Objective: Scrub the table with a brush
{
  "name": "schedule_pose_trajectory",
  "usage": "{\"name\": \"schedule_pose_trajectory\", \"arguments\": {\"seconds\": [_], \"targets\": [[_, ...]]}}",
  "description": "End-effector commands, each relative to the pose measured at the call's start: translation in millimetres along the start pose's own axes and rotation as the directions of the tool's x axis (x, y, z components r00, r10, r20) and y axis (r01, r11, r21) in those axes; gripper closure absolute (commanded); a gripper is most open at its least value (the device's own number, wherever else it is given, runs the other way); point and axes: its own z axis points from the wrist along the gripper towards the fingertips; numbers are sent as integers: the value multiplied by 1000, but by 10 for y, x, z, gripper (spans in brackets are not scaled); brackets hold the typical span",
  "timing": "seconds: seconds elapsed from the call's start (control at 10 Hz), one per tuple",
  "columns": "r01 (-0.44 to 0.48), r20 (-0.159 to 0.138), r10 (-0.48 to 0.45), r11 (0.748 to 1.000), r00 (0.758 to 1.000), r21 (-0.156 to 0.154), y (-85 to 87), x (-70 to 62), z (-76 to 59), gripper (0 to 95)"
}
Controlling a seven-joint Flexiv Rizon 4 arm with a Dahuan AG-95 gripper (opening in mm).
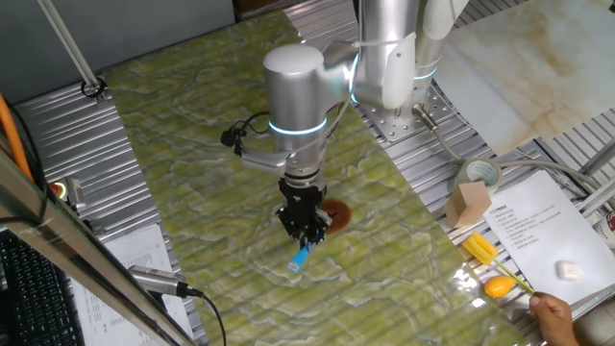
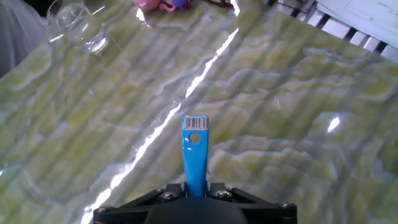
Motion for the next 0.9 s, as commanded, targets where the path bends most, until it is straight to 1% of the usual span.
{"name": "schedule_pose_trajectory", "arguments": {"seconds": [0.1,0.2,0.5,0.6,0.7,0.9], "targets": [[345,-244,-302,926,921,156,-6,-24,-48,950],[379,-272,-327,910,905,166,-5,-26,-56,950],[457,-337,-381,870,861,184,-14,-21,-70,950],[499,-380,-406,846,831,188,-29,-10,-82,950],[518,-393,-420,836,818,183,-51,7,-101,950],[531,-395,-435,830,809,174,-109,52,-152,950]]}}
